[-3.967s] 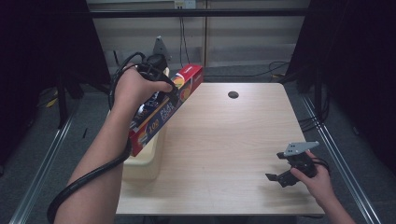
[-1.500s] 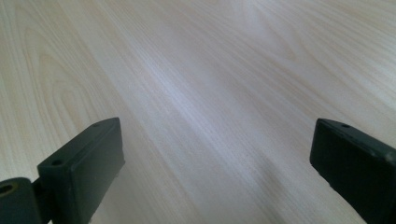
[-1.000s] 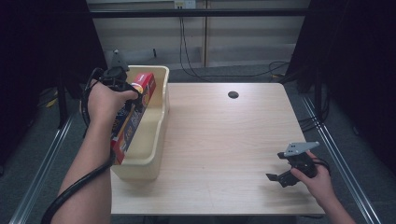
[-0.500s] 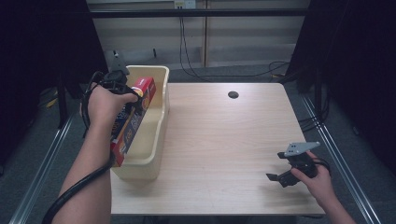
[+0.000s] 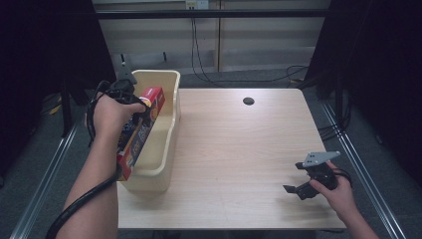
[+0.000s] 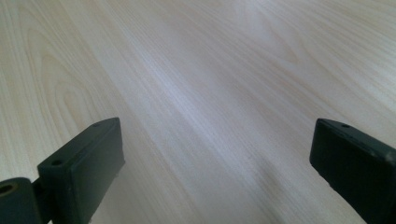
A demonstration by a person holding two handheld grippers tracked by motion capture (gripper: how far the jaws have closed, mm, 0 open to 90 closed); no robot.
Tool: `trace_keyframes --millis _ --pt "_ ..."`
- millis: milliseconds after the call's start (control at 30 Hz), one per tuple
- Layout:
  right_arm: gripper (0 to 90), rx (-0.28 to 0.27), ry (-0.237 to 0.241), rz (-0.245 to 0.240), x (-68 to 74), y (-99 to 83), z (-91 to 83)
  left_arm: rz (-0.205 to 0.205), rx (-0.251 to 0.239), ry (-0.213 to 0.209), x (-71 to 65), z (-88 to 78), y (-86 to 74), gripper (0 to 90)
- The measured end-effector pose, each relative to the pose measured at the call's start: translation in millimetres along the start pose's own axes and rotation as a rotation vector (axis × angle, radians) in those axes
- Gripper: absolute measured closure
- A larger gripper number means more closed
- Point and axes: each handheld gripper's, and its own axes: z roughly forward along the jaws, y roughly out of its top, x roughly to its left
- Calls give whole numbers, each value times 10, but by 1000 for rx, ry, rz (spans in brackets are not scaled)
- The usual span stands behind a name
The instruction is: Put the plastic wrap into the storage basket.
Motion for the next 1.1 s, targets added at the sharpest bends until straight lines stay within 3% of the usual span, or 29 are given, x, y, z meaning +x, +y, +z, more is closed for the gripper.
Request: trace_keyframes --millis 600,1100 --pt "27 -2 6 0 6 2 -4 -16 39 -20 73 242 -48 402" --pt "27 -7 1 -1 9 1 -1 -9 55 -6 80 409 -50 401"
